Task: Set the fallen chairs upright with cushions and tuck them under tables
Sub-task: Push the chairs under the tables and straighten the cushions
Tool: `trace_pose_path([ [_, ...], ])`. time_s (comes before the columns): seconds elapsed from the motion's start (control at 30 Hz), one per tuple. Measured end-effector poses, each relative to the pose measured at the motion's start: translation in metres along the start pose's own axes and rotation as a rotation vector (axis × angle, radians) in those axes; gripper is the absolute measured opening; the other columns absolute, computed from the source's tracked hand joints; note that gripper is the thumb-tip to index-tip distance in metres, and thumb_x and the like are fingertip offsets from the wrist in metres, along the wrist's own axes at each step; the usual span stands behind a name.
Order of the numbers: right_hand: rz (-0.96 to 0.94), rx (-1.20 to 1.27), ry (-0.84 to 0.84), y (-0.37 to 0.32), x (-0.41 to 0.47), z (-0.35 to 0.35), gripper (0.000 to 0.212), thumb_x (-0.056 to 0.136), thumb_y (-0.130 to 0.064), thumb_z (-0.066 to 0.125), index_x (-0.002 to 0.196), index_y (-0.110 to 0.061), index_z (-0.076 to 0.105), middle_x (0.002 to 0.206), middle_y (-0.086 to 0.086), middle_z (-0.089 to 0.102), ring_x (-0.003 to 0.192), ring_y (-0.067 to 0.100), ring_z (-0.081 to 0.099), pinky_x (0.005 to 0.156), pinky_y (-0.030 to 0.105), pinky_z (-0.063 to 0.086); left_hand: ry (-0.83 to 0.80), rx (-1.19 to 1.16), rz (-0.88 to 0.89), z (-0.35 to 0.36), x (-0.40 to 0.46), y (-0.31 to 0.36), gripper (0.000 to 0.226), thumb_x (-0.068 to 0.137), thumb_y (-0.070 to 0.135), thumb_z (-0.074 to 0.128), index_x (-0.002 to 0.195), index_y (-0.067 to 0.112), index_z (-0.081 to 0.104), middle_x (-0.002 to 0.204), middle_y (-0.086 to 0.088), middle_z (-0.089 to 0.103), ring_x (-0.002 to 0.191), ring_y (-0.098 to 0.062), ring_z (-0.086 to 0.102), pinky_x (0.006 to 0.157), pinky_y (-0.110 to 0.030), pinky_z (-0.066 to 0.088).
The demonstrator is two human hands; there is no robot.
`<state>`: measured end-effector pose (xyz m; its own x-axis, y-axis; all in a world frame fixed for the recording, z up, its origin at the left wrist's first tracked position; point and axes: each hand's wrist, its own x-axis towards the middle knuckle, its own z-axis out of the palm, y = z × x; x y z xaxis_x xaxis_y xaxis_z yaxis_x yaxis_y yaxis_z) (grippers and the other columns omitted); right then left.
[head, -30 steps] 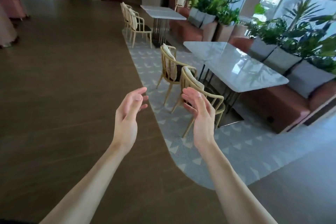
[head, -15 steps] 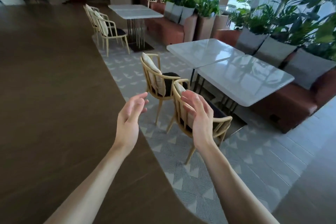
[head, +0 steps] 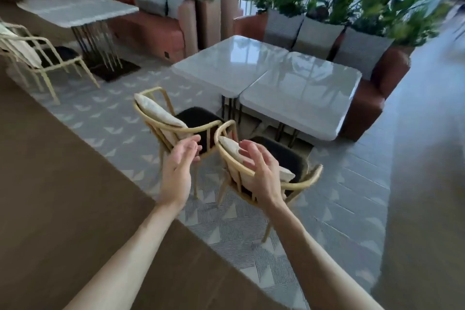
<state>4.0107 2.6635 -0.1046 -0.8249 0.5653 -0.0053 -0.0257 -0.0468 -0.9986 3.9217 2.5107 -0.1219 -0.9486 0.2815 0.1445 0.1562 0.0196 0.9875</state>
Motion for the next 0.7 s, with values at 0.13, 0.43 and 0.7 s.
trace_pose_path([
  [0.13,0.048,-0.061,0.189,0.023,0.042,0.012,0.036,0.099,-0.04,0.053,0.122,-0.018,0.07,0.115,-0.004,0.074,0.11,0.011,0.069,0.09,0.025,0.051,-0.216,0.076,-0.029,0.01,0.074,-0.025,0.041,0.093,0.062,0.045,0.118,0.038,0.067,0.116,0.016,0.071,0.113,-0.007,0.064,0.105,-0.048,0.048],
  [0.43,0.442,-0.517,0.276,0.127,0.149,-0.021,0.04,0.097,-0.027,0.06,0.133,-0.01,0.063,0.13,0.005,0.067,0.123,0.021,0.061,0.105,0.035,0.048,-0.595,0.435,-0.199,0.066,0.193,-0.11,0.03,0.097,0.036,0.062,0.124,0.024,0.066,0.122,0.0,0.066,0.117,-0.018,0.062,0.101,-0.034,0.05],
  [0.7,0.796,-1.042,-0.109,0.201,0.209,-0.035,0.035,0.093,-0.022,0.056,0.125,-0.013,0.066,0.119,0.011,0.07,0.112,0.029,0.063,0.096,0.045,0.054,-0.942,0.951,-0.309,0.082,0.287,-0.193,0.034,0.09,0.028,0.065,0.124,0.022,0.065,0.125,-0.001,0.065,0.117,-0.022,0.06,0.101,-0.036,0.048],
])
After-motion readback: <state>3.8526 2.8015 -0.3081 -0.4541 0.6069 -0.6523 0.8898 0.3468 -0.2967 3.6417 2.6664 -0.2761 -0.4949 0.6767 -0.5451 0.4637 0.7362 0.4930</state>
